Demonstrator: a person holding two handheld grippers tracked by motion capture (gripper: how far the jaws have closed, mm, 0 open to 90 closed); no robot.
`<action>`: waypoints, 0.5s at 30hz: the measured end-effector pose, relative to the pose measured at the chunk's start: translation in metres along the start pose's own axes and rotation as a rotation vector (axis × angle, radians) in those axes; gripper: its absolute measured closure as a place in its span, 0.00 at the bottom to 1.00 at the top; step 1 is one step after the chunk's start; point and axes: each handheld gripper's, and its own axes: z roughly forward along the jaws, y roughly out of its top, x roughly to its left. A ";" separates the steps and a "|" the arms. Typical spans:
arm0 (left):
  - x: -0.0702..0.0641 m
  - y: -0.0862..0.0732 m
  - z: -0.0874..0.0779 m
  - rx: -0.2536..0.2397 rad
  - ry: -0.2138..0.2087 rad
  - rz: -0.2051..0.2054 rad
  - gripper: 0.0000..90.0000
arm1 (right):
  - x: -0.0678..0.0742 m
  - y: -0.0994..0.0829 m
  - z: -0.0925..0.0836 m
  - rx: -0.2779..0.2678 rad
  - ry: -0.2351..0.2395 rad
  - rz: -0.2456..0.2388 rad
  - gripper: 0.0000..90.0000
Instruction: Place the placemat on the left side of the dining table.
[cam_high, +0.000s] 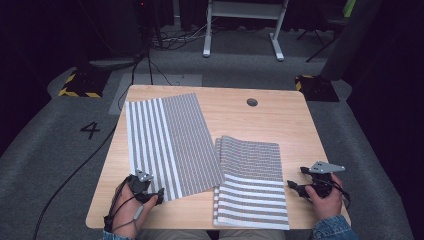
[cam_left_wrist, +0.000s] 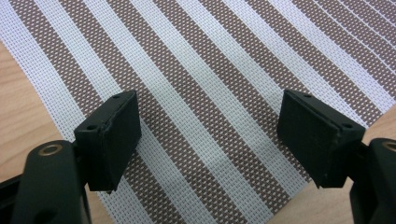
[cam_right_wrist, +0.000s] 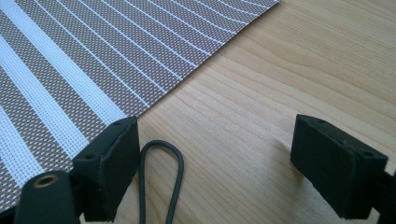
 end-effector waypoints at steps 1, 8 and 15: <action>0.001 0.001 0.000 0.007 -0.002 0.004 0.25 | 0.000 0.000 0.000 0.000 0.000 0.000 0.18; 0.007 0.008 0.001 -0.002 -0.027 0.065 0.44 | 0.000 0.000 0.000 0.001 -0.001 -0.002 0.18; 0.020 0.011 0.004 -0.053 -0.083 0.090 0.92 | 0.000 0.000 0.000 0.000 0.000 -0.002 0.18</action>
